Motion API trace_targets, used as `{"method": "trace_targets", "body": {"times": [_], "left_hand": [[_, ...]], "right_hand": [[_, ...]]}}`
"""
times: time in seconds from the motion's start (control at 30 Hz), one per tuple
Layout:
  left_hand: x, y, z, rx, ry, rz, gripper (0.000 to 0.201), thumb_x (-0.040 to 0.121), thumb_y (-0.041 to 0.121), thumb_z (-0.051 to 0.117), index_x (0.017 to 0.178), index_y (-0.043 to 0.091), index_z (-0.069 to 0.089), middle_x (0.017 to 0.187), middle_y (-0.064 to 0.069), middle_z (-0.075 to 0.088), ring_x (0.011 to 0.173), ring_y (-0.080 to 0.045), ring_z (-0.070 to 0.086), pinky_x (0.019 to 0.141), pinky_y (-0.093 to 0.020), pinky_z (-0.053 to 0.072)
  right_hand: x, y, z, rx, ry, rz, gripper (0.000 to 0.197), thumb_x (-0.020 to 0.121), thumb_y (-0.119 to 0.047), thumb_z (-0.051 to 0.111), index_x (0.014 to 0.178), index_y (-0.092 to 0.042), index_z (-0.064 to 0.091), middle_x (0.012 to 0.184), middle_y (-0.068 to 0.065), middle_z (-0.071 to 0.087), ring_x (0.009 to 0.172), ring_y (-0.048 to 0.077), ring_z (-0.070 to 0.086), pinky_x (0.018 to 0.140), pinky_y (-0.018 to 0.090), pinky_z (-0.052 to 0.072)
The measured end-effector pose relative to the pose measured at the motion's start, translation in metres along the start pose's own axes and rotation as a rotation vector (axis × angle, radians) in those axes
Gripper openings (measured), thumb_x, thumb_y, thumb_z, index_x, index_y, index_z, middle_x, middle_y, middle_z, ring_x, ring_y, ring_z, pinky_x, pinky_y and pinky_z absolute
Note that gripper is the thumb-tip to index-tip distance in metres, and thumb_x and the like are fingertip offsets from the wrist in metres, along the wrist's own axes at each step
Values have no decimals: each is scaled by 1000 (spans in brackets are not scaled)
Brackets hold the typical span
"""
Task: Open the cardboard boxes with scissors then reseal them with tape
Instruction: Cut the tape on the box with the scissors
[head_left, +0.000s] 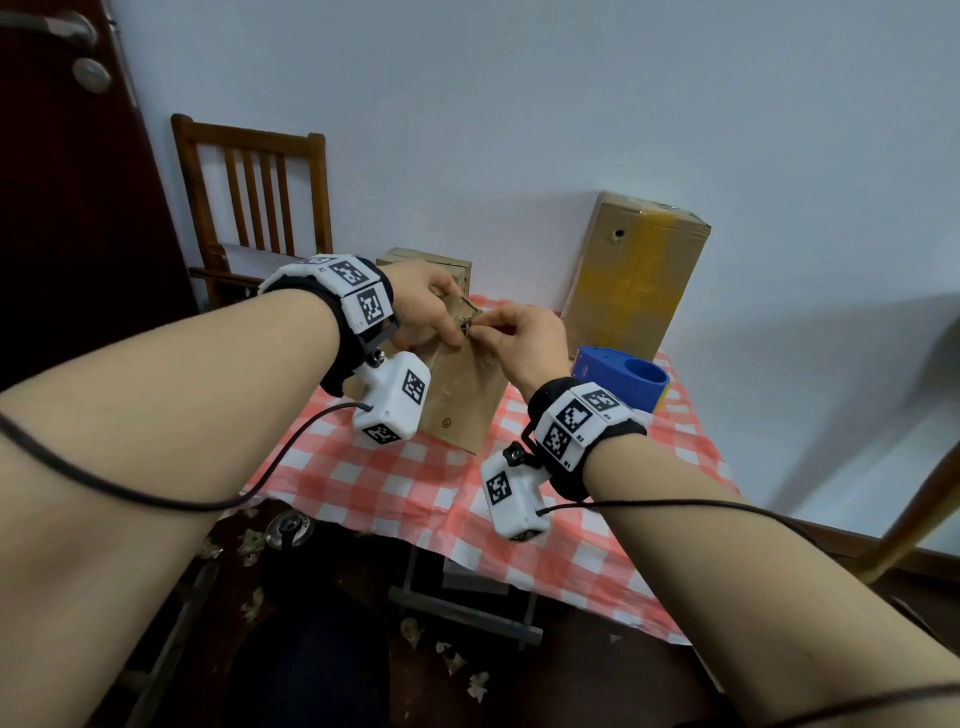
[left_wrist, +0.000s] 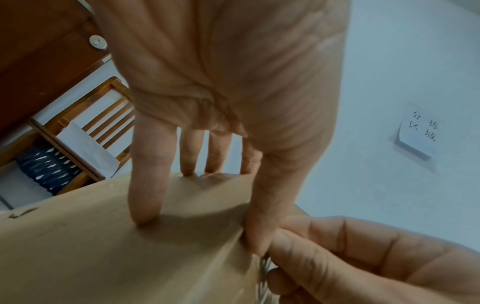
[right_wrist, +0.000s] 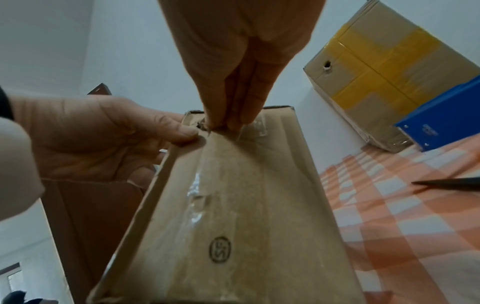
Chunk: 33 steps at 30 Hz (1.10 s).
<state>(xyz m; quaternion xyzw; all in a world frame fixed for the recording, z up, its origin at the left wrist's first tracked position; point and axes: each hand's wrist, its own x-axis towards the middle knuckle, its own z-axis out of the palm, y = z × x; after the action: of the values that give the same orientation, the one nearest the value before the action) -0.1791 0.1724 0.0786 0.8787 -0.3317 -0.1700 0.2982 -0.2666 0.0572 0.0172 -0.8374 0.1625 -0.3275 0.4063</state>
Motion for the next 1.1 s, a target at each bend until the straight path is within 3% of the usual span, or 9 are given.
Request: {"method": "trace_targets", "body": {"times": [0.17, 0.4, 0.5, 0.6, 0.73, 0.8, 0.87, 0.97, 1.1], "left_hand": [[1, 1, 1, 25, -5, 4, 49, 72, 18, 82, 113, 27, 56, 116, -1, 55, 109, -25, 57, 88, -49, 54], [3, 0, 1, 21, 4, 12, 49, 74, 16, 80, 117, 25, 59, 117, -2, 59, 110, -25, 57, 92, -45, 52], [1, -3, -3, -3, 0, -3, 52, 76, 15, 79, 124, 24, 58, 123, -3, 57, 114, -26, 55, 93, -46, 51], [-1, -3, -6, -17, -3, 8, 51, 80, 15, 76, 127, 25, 58, 124, -2, 58, 113, -25, 56, 92, -44, 52], [-3, 3, -14, -58, 59, 41, 49, 87, 9, 68, 132, 23, 56, 115, -1, 57, 101, -18, 56, 70, -24, 52], [-4, 7, -23, -36, 166, 80, 43, 88, 13, 66, 131, 17, 58, 118, -3, 61, 104, -16, 57, 81, -23, 49], [-4, 10, -30, -30, 210, 94, 40, 88, 19, 68, 127, 15, 61, 125, -2, 61, 114, -16, 56, 98, -26, 43], [-2, 9, -26, 12, 195, 89, 40, 82, 30, 74, 119, 15, 68, 117, 1, 66, 110, -16, 59, 95, -27, 42], [3, 3, -11, -9, 281, 110, 37, 78, 27, 78, 113, 14, 70, 107, -1, 70, 97, -16, 63, 89, -29, 49]], "right_hand": [[3, 4, 1, 8, 4, 44, 6, 80, -19, 75, 84, -15, 74, 80, -6, 68, 86, 14, 66, 85, 36, 54], [1, 5, -1, 53, 75, 59, 3, 82, -24, 70, 81, -21, 69, 86, -4, 67, 86, 13, 63, 85, 37, 54], [1, 15, -7, 69, 98, 93, 23, 87, -29, 61, 109, -26, 65, 116, -2, 55, 108, 11, 53, 101, 34, 45], [-4, 16, -8, 224, -92, 208, 39, 92, -21, 59, 131, -21, 56, 133, 0, 53, 116, 11, 49, 102, 32, 42], [-8, 8, -4, 284, -55, 179, 29, 94, -10, 55, 123, -11, 63, 101, -4, 64, 92, 15, 62, 82, 45, 57], [-6, 3, -6, 300, -22, 157, 25, 93, -13, 58, 117, -11, 66, 90, -9, 63, 81, 11, 62, 75, 41, 59], [-3, 0, -6, 328, -6, 156, 21, 92, -16, 60, 111, -12, 68, 90, -4, 65, 81, 16, 65, 68, 37, 60], [-3, 2, -6, 291, -11, 151, 19, 92, -16, 61, 108, -11, 70, 83, -6, 66, 77, 16, 65, 66, 34, 60], [-5, 9, -7, 256, -4, 128, 18, 92, -16, 62, 106, -10, 71, 76, -11, 64, 68, 9, 63, 64, 30, 60]]}}
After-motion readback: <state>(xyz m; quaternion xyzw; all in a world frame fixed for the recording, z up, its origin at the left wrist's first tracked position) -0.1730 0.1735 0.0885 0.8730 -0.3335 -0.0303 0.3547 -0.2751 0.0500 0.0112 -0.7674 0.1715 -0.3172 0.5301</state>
